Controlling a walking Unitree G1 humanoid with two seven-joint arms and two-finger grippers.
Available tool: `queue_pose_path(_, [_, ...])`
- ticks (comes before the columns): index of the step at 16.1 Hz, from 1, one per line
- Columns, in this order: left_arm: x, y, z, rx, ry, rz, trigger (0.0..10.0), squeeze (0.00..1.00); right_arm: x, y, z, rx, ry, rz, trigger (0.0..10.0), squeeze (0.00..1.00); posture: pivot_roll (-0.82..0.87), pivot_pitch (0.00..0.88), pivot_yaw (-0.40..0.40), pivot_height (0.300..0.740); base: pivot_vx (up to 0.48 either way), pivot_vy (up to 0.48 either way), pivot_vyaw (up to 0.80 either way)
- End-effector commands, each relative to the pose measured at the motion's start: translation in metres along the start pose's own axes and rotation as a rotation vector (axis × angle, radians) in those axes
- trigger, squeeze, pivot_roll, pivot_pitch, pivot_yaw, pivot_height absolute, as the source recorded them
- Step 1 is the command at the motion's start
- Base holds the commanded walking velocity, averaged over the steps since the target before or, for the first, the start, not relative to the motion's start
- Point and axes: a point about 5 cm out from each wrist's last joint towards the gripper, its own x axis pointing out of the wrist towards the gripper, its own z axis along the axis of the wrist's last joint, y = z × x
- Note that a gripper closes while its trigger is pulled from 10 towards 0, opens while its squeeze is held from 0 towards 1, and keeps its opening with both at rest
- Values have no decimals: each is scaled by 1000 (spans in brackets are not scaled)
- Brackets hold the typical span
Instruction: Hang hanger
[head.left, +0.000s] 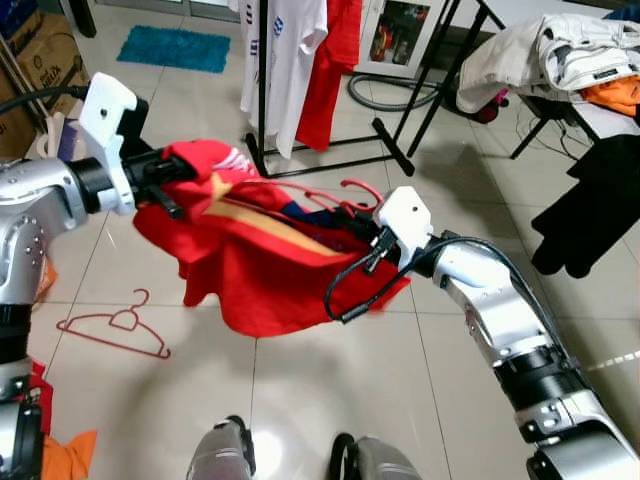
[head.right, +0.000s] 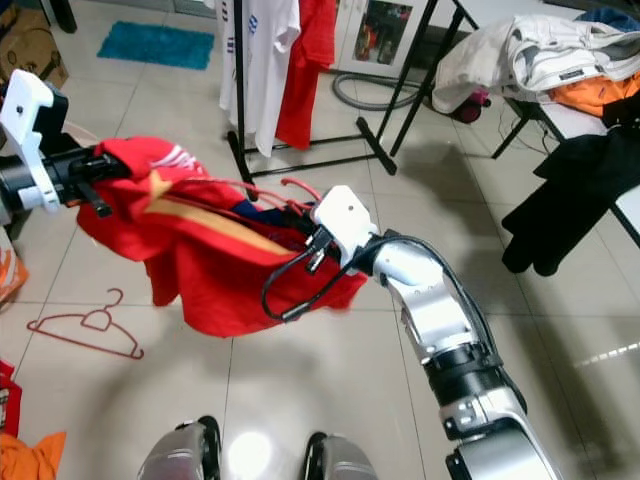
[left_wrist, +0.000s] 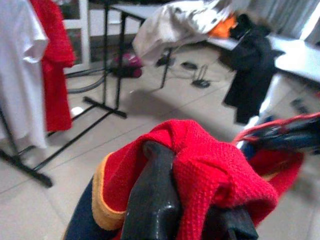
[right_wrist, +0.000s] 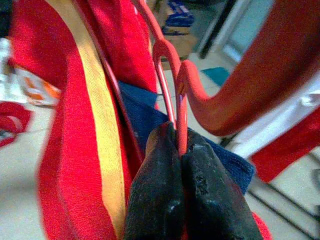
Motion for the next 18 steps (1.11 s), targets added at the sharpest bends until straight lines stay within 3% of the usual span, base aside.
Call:
queue_pose_path(1, [2, -16, 20, -14, -97, -98, 10000, 0, 1, -7, 1, -42, -1, -47, 0, 0, -13, 156, -115, 740, 0, 0, 0])
queue_pose_path(3, [3, -21, 30, -36, -158, -114, 10000, 0, 3, -4, 0, -51, -4, -37, 0, 0, -13, 156, -115, 740, 0, 0, 0])
queue_pose_path(4, [4, -21, 43, -78, -239, -104, 10000, 0, 4, 0, -2, -72, -2, -21, 0, 0, -9, 156, -117, 740, 0, 0, 0])
queue_pose_path(5, [3, -19, 70, -175, -426, -57, 10000, 0, 5, 4, -5, -101, -1, -6, 0, 0, -9, 156, -117, 740, 0, 0, 0])
queue_pose_path(7, [5, -20, 85, -185, -478, -5, 10000, 0, 7, 5, -7, -99, -1, -5, 0, 0, -7, 155, -120, 740, 0, 0, 0])
queue_pose_path(9, [11, -22, 83, -123, -404, 56, 10000, 0, 9, 6, -7, -70, -6, -4, 0, 0, -5, 161, -116, 740, 0, 0, 0])
queue_pose_path(11, [16, -12, 61, -17, -267, 220, 10000, 0, 11, 5, -9, 17, -19, -7, 0, 0, -1, 164, -112, 740, 0, 0, 0])
queue_pose_path(15, [20, -13, 32, 2, -129, 209, 10000, 0, 13, 8, -9, 19, -26, -10, 0, 0, -1, 168, -113, 740, 0, 0, 0])
queue_pose_path(17, [18, -3, 2, 13, -12, 247, 10000, 0, 12, 6, -11, 56, -31, -41, 0, 0, -2, 168, -113, 740, 0, 0, 0])
queue_pose_path(18, [21, 2, -28, 0, 60, 294, 10000, 0, 7, 5, -21, 169, -20, -102, 0, 0, -2, 167, -114, 740, 0, 0, 0])
